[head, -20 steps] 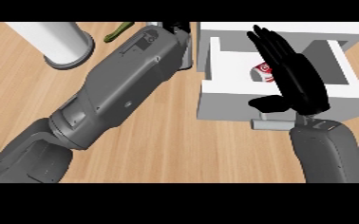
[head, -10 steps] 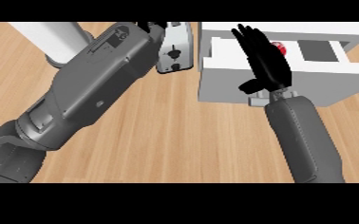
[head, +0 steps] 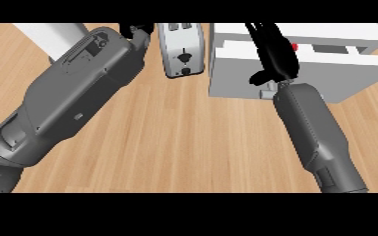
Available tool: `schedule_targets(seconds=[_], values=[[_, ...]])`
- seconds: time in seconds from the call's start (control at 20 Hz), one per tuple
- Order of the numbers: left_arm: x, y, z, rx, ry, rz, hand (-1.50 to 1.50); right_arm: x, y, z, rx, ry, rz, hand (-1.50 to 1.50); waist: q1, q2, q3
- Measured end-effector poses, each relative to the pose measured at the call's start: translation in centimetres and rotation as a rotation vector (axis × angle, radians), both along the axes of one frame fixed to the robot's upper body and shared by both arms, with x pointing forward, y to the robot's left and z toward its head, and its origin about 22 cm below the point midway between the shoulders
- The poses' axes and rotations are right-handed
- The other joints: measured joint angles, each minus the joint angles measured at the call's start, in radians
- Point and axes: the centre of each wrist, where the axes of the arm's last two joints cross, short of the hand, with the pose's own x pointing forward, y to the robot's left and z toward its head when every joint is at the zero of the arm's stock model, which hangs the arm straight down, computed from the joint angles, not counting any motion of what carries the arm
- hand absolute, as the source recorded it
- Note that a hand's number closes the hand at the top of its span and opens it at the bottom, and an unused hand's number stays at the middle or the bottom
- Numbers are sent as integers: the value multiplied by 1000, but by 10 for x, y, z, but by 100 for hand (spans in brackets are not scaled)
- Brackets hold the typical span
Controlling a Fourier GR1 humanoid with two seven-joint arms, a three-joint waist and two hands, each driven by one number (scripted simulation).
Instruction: Pick up the can, place it into the drawer and close the drawer
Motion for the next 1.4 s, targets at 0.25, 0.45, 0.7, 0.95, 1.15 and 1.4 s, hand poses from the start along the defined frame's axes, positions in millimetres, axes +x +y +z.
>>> schedule_targets(seconds=[0.25, 0.45, 0.7, 0.95, 1.15, 1.4], values=[[-4, 8, 2, -2, 0, -6, -150, 13, -5, -2, -11, -52, -24, -150, 12, 4, -2], [-9, 12, 6, -4, -4, -8, -150, 22, -8, -1, -8, -77, -46, -150, 22, 13, 3], [-13, 19, 12, 4, -15, -18, -150, 33, -8, 9, 2, -105, -81, -150, 31, 25, 10], [-19, 21, 16, -3, -17, -25, -150, 40, -12, 19, -8, -103, -94, -150, 35, 32, 15], [-23, 24, 17, 4, -22, -28, -150, 46, -12, 28, -27, -84, -120, -150, 44, 41, 18], [-27, 23, 21, -1, -19, -36, -150, 49, -15, 34, -36, -56, -122, -150, 47, 47, 23]])
